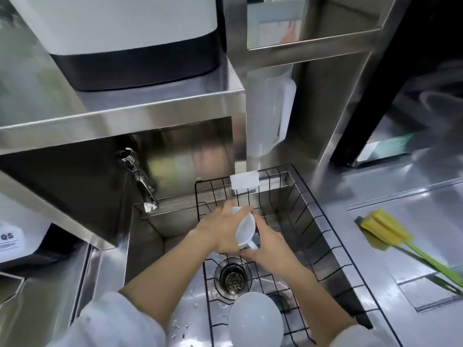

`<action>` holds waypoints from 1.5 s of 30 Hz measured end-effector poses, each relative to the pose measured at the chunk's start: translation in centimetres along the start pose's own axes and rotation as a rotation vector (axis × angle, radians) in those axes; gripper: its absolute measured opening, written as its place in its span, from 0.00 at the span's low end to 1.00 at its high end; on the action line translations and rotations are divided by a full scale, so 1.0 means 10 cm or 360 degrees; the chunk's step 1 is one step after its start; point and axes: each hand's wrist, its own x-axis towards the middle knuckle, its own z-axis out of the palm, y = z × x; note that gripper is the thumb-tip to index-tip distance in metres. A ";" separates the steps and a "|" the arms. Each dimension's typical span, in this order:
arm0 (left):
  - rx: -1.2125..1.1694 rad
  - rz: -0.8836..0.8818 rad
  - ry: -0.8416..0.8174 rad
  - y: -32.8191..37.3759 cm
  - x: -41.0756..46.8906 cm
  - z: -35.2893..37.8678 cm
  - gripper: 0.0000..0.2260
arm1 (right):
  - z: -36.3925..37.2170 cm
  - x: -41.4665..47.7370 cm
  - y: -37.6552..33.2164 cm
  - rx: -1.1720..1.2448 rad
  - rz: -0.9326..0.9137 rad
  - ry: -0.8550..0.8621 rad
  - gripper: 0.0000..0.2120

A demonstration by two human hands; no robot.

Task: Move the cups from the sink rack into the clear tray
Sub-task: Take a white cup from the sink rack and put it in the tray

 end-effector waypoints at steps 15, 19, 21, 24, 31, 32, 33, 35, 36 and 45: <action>-0.1588 0.0157 0.0526 -0.09 -0.97 -0.30 0.42 | -0.32 -0.39 -0.72 0.0236 -0.0310 -0.0358 0.53; -0.2103 0.0273 0.0649 -0.13 -1.39 -0.34 0.38 | -0.18 -0.57 -1.06 0.0376 -0.0416 -0.0362 0.52; -0.2299 0.0331 0.0652 -0.17 -1.59 -0.33 0.37 | -0.09 -0.68 -1.24 0.0507 -0.0474 -0.0315 0.50; -0.2397 0.0406 0.0725 -0.32 -1.91 -0.37 0.35 | 0.12 -0.83 -1.55 0.0487 -0.0547 -0.0252 0.45; -0.2265 0.0491 0.0836 -0.90 -2.89 -0.61 0.37 | 0.90 -1.10 -2.35 0.0597 -0.0834 0.0035 0.39; -0.2169 0.0468 0.0941 -1.00 -3.03 -0.66 0.37 | 1.02 -1.13 -2.47 0.0627 -0.0880 0.0058 0.38; -0.2044 0.0434 0.1086 -1.09 -3.18 -0.72 0.38 | 1.13 -1.16 -2.59 0.0650 -0.0919 0.0084 0.37; -0.1686 0.0405 0.1404 -1.28 -3.51 -0.81 0.38 | 1.37 -1.20 -2.82 0.0698 -0.0976 0.0133 0.36; -0.1441 0.0412 0.1526 -1.38 -3.66 -0.84 0.36 | 1.50 -1.21 -2.93 0.0719 -0.0991 0.0138 0.37; -0.0650 -0.0020 0.1614 -2.25 -4.75 -0.81 0.28 | 2.63 -1.29 -3.67 0.0531 -0.1063 0.0035 0.36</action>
